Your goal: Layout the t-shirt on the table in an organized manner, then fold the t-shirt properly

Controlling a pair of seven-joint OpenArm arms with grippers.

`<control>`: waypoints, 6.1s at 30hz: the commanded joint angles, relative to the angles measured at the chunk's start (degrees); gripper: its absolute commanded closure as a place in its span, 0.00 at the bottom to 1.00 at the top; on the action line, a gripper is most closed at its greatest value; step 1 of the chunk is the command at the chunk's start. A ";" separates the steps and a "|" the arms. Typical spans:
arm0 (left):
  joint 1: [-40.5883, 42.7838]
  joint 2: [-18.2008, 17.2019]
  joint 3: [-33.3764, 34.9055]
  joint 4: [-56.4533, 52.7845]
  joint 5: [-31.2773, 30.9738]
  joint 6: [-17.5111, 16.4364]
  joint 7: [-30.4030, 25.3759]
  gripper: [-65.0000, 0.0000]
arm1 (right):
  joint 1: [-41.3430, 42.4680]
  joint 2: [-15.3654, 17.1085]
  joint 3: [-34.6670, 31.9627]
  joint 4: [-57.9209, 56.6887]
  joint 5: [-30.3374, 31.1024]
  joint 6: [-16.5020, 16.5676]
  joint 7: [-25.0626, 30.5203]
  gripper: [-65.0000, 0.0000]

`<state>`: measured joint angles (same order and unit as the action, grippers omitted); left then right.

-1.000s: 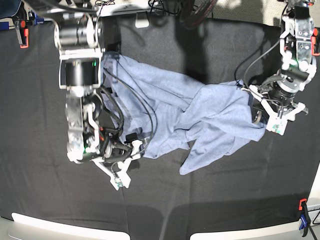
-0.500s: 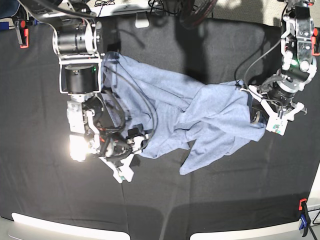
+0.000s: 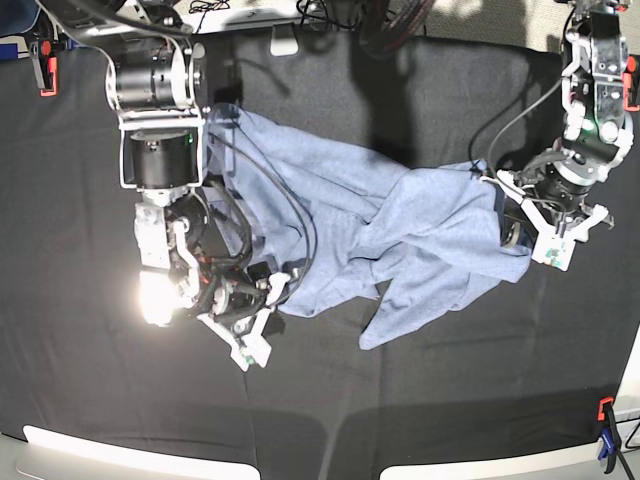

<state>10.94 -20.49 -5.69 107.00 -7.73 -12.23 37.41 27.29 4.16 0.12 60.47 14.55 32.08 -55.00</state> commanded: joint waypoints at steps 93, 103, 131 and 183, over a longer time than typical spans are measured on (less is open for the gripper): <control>-5.64 -0.33 -0.26 -7.32 -1.81 0.26 -11.89 0.61 | -19.78 1.57 -2.75 57.09 12.20 5.22 3.39 1.00; -9.33 -0.33 -0.26 -7.34 -1.81 0.26 -9.81 0.61 | 12.48 1.55 -2.75 16.00 1.88 4.52 14.08 1.00; -6.34 -0.33 -0.26 -7.34 -1.84 0.02 -4.83 0.61 | 38.27 1.18 -2.75 -17.16 -13.49 -7.45 30.34 0.46; -4.07 13.18 14.82 -15.19 4.22 3.30 -11.61 0.64 | -26.53 7.72 20.96 51.06 11.32 4.61 15.67 0.57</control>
<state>7.40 -7.46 9.06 90.91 -3.20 -9.21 27.07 -0.14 11.42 20.93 110.37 24.77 36.51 -40.62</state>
